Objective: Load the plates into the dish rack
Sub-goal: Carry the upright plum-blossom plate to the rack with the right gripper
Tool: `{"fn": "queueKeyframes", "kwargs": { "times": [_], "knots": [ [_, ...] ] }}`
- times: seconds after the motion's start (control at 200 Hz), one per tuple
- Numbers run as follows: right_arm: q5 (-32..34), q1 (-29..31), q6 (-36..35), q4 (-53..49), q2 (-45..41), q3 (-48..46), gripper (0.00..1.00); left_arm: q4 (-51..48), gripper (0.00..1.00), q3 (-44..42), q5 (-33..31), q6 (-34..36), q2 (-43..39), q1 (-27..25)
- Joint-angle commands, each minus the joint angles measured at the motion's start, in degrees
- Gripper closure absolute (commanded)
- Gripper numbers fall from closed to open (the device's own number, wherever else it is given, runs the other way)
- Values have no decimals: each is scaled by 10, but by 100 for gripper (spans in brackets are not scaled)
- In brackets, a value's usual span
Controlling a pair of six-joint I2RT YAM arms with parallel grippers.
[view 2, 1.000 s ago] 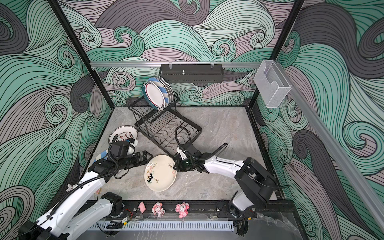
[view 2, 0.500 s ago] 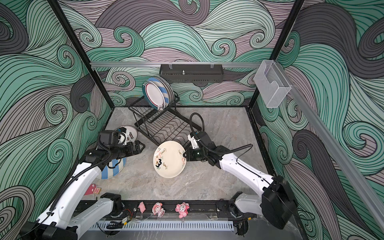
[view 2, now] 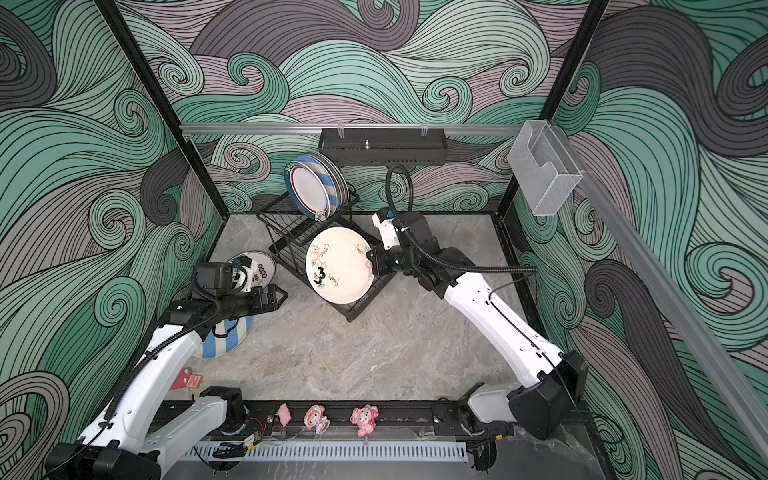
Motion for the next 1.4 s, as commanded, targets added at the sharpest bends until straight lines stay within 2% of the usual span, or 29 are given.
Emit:
{"fn": "queueKeyframes", "kwargs": {
  "times": [0.0,0.175,0.48,0.916,1.216,1.396],
  "knots": [
    [41,0,-48,28,23,84,100,7,1,2,24,10,4,3],
    [84,5,-66,59,64,169,100,4,1,3,17,12,1,2],
    [195,59,-159,152,146,291,100,5,1,2,23,14,3,2],
    [238,75,-249,194,288,462,100,6,2,0,23,14,5,2],
    [284,94,-326,238,361,532,100,4,1,1,20,16,7,2],
    [311,107,-375,285,383,540,100,5,1,2,20,17,9,2]
  ]
}}
